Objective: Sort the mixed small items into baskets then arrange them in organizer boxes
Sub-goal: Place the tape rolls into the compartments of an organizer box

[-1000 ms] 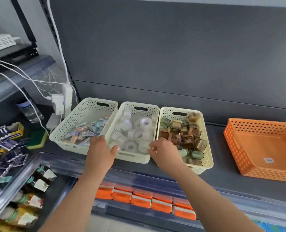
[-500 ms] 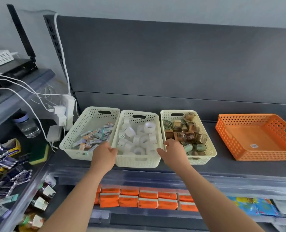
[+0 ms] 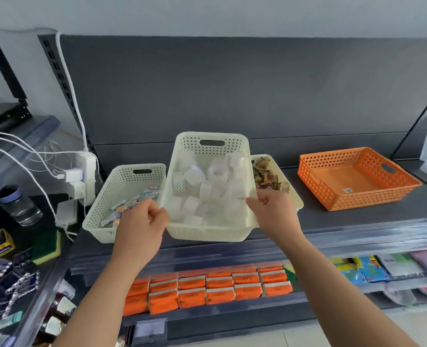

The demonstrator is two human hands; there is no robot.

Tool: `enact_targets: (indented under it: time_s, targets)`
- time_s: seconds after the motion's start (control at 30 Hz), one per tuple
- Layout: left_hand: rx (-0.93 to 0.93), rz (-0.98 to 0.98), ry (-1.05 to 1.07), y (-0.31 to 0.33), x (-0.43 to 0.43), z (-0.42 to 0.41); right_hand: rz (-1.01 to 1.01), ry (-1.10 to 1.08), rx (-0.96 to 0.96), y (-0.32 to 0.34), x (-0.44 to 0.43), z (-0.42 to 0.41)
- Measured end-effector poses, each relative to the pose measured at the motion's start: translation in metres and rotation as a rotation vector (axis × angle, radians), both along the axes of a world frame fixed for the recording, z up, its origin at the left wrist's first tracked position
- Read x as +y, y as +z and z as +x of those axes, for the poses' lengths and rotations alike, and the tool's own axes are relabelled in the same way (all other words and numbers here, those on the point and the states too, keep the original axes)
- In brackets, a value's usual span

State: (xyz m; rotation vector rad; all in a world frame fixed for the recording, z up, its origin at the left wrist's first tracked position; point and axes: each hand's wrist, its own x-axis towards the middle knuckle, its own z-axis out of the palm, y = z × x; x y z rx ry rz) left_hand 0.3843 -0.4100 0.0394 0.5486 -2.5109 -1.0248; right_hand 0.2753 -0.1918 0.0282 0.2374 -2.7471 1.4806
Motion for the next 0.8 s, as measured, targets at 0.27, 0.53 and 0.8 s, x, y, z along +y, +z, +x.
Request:
enact_targets:
  time_s: [0.27,0.53,0.8]
  targets:
    - [0.047,0.076,-0.231,0.029,0.081,-0.054,-0.032,-0.254,0.115,0.032,0.099,-0.003]
    - [0.032,0.13,-0.528,0.032,0.236,-0.134,-0.067,-0.559,0.102,0.028,0.261,-0.009]
    - [-0.04,0.229,-0.717,0.017,0.432,-0.211,-0.025,-0.742,0.161,0.037,0.447,-0.027]
